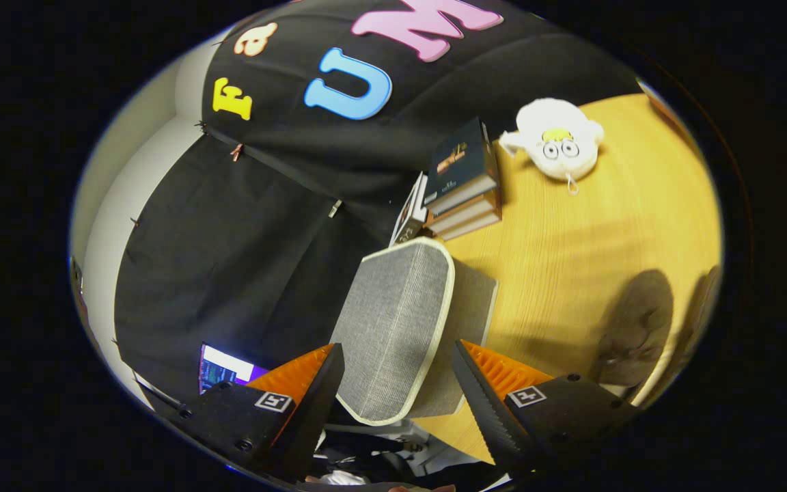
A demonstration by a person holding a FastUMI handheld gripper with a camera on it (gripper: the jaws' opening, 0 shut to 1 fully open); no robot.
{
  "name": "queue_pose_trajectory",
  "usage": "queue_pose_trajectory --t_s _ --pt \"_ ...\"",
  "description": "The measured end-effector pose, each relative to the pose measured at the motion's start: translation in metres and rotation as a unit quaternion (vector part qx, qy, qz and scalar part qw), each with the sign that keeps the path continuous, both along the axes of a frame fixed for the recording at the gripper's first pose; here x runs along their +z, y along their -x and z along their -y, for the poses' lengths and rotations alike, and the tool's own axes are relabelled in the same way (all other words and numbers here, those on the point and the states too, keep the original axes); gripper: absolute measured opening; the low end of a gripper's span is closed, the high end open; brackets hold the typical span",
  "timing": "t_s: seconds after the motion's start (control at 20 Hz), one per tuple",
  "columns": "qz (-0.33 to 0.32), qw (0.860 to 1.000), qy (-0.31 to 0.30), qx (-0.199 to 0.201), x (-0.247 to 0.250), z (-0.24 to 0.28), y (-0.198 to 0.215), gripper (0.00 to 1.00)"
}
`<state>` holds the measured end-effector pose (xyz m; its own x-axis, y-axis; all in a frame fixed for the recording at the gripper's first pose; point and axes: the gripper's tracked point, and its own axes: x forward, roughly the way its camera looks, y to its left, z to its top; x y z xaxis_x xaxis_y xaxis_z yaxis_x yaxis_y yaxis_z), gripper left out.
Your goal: Open the storage box then place both shoes into the box .Put the left shoe in first, then the right shoe, with the right side of both shoes facing outward in a uniform manner.
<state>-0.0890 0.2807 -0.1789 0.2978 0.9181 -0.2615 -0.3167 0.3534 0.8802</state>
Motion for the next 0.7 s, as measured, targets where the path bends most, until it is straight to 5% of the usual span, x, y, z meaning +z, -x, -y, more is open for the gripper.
queue_pose_trajectory --t_s 0.3,0.7 --pt "-0.097 0.993 -0.047 0.055 -0.033 -0.052 0.021 0.98" --pt "-0.210 0.966 -0.141 0.047 -0.040 -0.080 0.012 0.94"
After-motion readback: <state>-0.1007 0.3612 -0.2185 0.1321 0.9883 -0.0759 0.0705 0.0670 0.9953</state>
